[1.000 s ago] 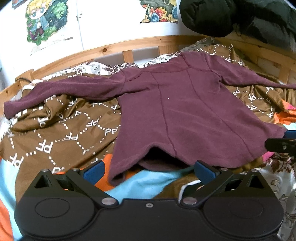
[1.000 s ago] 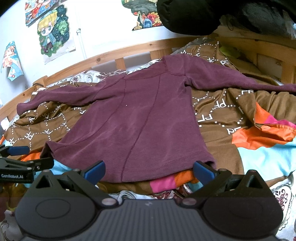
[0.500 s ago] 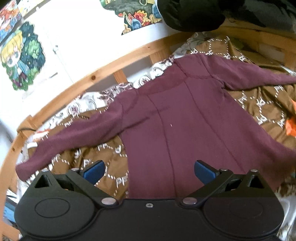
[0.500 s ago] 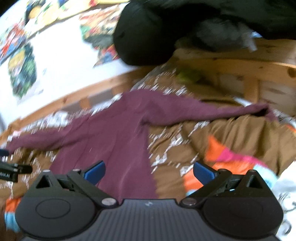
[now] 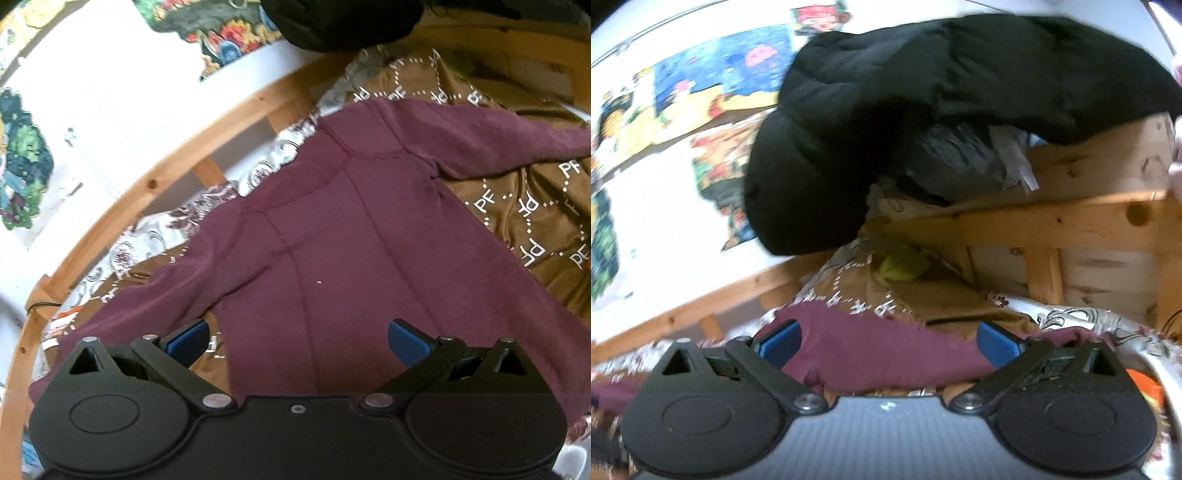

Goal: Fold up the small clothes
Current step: 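Reach the right tool to the sleeve cuff and grasp it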

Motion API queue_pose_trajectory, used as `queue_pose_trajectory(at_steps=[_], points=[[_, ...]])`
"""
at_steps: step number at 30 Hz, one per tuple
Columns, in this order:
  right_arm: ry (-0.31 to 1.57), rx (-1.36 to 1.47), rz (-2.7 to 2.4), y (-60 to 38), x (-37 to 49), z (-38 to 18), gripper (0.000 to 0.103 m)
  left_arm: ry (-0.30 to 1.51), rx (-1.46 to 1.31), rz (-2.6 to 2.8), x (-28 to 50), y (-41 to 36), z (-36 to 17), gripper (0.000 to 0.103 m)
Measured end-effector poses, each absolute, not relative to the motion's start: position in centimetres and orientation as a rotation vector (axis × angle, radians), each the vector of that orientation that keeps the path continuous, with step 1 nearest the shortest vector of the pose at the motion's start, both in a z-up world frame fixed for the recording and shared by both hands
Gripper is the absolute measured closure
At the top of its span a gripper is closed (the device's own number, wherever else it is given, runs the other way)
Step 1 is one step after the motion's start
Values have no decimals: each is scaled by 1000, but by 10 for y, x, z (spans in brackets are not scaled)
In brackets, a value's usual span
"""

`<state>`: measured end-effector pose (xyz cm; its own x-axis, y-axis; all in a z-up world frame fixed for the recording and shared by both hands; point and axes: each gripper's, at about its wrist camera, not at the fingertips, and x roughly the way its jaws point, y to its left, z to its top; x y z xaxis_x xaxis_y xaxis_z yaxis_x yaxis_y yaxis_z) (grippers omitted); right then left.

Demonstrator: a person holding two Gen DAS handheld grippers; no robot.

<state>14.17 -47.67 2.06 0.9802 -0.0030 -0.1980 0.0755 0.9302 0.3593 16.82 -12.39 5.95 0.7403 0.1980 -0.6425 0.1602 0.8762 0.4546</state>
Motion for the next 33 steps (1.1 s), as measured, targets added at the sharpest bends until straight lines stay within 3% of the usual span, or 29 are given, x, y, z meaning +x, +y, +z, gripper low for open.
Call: queue_pose_trajectory(at_steps=[5, 24, 33], points=[[226, 394, -71, -486, 182, -3, 0, 781, 519, 31, 190, -137, 42, 1], [324, 440, -215, -544, 168, -38, 1, 893, 308, 25, 225, -157, -22, 1], [263, 653, -282, -574, 141, -38, 11, 948, 193, 51, 191, -139, -33, 1]])
